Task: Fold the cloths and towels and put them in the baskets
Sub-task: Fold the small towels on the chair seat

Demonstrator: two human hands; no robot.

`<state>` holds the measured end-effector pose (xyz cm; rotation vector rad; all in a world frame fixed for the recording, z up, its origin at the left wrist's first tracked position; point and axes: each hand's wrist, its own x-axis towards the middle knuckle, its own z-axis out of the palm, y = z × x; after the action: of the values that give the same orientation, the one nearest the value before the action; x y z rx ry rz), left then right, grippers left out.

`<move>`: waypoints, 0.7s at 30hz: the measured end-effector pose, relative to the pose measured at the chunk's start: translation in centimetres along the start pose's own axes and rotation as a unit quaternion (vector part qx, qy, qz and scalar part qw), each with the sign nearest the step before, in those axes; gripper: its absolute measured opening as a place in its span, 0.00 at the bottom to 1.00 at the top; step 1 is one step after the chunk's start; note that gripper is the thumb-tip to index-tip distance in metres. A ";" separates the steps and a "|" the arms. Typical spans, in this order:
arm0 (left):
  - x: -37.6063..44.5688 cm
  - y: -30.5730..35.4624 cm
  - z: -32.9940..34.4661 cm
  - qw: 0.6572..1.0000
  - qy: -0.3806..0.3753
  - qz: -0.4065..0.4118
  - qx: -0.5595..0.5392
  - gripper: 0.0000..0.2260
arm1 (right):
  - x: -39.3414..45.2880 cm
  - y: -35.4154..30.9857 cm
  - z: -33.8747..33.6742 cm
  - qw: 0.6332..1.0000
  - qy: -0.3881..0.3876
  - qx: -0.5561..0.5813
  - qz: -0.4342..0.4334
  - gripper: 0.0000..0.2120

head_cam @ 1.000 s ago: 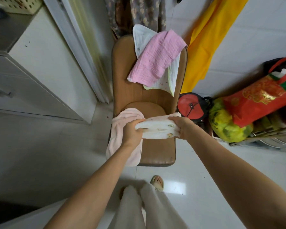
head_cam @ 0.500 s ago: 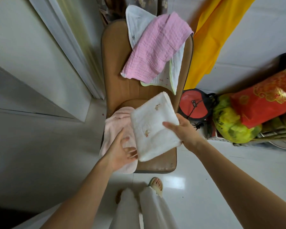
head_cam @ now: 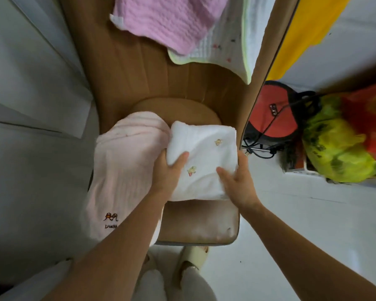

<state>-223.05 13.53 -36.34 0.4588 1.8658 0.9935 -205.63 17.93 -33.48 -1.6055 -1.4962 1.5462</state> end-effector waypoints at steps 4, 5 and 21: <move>1.2 -3.2 0.9 0.972 0.063 0.108 0.201 0.26 | 0.8 4.5 1.1 0.985 0.000 -0.169 0.026 0.31; 0.8 -3.4 1.0 0.942 0.101 0.165 0.273 0.27 | 0.6 4.9 1.4 0.970 0.032 -0.241 -0.008 0.29; 5.3 -5.2 1.7 0.761 -0.021 0.309 0.570 0.27 | 5.2 7.1 4.5 0.842 -0.067 -0.514 -0.151 0.28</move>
<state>-223.62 14.69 -43.87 1.8887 2.1440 0.0470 -208.09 18.81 -43.02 -1.5911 -2.7734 0.6483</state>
